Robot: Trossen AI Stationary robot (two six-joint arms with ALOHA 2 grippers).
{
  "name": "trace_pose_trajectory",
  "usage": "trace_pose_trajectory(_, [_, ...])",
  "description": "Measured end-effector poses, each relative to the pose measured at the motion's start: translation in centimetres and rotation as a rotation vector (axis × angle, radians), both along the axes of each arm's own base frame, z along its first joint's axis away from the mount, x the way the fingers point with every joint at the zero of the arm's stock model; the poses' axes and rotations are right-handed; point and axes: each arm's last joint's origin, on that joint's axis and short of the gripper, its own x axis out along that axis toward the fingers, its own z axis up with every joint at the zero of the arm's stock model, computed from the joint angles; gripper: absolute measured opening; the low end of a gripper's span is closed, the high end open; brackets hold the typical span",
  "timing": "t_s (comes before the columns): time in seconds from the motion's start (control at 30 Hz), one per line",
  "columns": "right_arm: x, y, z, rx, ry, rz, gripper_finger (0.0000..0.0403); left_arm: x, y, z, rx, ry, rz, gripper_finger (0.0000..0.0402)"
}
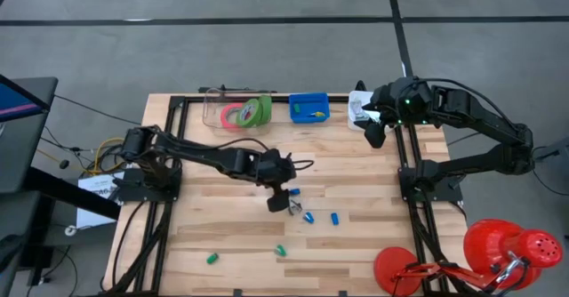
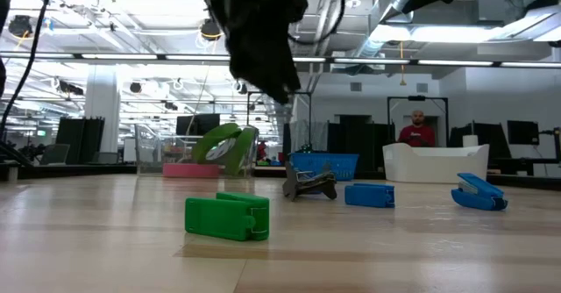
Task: Pick and place Stapler, Stapler remover, tape
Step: Put the blue stapler into the blue bin
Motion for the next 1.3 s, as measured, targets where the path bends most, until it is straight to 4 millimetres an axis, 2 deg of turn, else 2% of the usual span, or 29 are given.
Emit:
trace_pose_trajectory(0.27, [0.0,0.0,0.0,0.001,0.005,0.0,0.0265,1.2,-0.4,-3.9,0.003,0.105,0.007,0.0304])
trace_pose_trajectory(0.53, [-0.1,0.0,-0.1,0.005,0.011,-0.002,0.0265,1.8,-0.2,-6.1,-0.001,0.148,0.045,0.0304])
trace_pose_trajectory(0.73, [-0.2,0.0,-0.2,0.01,0.028,-0.002,0.0265,1.9,-0.2,-6.8,-0.02,0.153,0.088,0.0304])
trace_pose_trajectory(1.2, [-0.2,0.0,-0.2,0.009,0.027,-0.002,0.0265,2.8,-0.4,-6.3,0.011,0.042,0.094,0.0304])
trace_pose_trajectory(1.3, [-0.2,0.0,-0.2,0.009,0.028,-0.002,0.0265,2.9,-0.5,-6.9,0.016,0.054,0.09,0.0304])
